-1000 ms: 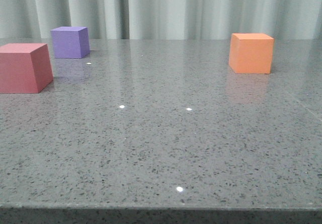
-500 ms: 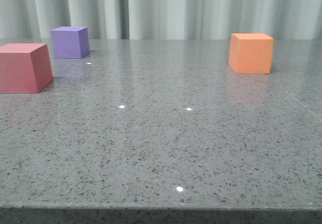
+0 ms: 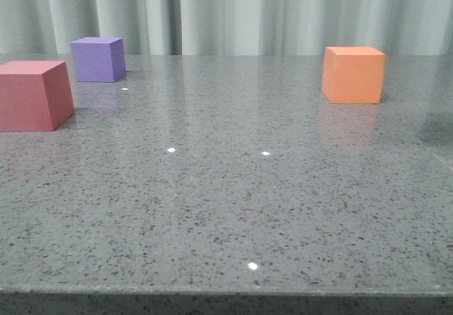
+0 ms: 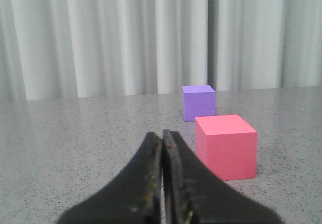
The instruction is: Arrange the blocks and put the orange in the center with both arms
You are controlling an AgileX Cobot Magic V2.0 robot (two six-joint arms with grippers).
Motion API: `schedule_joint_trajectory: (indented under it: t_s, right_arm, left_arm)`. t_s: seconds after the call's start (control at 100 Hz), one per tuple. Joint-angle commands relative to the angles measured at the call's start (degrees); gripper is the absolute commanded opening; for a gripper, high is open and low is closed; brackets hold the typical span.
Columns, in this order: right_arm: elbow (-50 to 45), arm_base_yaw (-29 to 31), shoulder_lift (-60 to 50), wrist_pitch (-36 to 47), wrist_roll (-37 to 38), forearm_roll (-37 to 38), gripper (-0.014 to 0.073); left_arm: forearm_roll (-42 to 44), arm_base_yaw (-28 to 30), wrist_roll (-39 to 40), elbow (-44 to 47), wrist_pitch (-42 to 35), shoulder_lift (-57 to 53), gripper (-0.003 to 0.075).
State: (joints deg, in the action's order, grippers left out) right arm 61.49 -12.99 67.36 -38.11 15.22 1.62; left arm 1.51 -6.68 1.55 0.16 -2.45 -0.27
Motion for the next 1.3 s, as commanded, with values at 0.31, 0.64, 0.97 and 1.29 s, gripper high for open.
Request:
schedule_joint_trajectory:
  t_s: [0.31, 0.64, 0.97, 1.29]
  right_arm:
    - [19.17, -0.47, 19.15, 0.46, -0.55, 0.85, 0.0646]
    - [25.45, -0.47, 27.68, 1.13, -0.55, 1.48, 0.0646]
    - [25.5, -0.47, 33.56, 2.43, -0.55, 2.22, 0.0598]
    - [27.78, -0.59, 33.5, -1.47, -0.5, 1.11, 0.0312]
  left_arm:
    - [-0.14, 0.2, 0.05, 2.35, -4.27, -1.85, -0.002]
    - [-0.14, 0.2, 0.05, 2.35, -4.27, -1.85, -0.002]
    - [-0.14, 0.2, 0.05, 2.35, -4.27, -1.85, -0.002]
    - [-0.14, 0.2, 0.05, 2.35, -4.27, -1.85, -0.002]
